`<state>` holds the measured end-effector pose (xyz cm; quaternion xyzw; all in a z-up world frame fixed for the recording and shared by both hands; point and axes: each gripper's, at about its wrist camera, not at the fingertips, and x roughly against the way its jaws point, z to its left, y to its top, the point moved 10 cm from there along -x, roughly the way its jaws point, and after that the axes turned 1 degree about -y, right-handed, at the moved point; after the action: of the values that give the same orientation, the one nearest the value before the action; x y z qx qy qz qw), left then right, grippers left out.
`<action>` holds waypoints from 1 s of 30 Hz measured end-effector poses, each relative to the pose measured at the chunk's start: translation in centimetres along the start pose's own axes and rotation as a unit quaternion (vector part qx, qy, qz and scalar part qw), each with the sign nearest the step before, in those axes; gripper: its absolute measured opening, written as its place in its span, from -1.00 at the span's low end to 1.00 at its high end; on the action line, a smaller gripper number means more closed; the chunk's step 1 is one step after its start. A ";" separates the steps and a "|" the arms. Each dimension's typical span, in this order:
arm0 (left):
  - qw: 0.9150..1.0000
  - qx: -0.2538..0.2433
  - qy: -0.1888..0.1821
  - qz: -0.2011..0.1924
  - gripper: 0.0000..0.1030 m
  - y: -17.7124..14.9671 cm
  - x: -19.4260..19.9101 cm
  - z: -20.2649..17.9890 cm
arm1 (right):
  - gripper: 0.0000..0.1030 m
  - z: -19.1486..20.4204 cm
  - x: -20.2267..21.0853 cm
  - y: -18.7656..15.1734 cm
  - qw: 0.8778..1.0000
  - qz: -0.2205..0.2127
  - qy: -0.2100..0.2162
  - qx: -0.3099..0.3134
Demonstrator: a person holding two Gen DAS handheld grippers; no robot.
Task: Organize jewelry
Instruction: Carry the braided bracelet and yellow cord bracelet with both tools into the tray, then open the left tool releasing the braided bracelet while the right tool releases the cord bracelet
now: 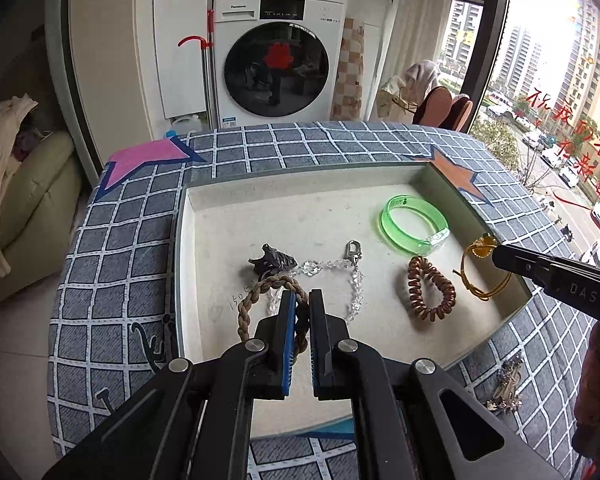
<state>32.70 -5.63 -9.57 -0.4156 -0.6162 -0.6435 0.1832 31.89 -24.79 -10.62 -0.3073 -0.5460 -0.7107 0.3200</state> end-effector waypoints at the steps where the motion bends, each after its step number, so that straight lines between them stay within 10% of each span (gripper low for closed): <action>1: 1.000 0.000 0.002 0.005 -0.48 -0.2 -0.5 0.1 | -0.72 -0.1 -0.4 -0.1 1.000 0.002 -0.002 -0.001; 18: 0.997 -0.029 0.071 0.026 -0.48 -1.0 -3.6 0.9 | -0.67 0.1 -4.0 -0.5 0.999 0.021 -0.026 0.024; 30: 0.994 -0.045 0.095 0.014 -0.48 -0.9 -3.0 0.7 | 0.47 1.2 -1.9 -0.3 1.000 -0.003 0.020 0.008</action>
<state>34.00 -5.66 -12.55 -0.3690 -0.5607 -0.7044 0.2307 32.91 -23.36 -11.98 -0.2888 -0.5460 -0.7134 0.3309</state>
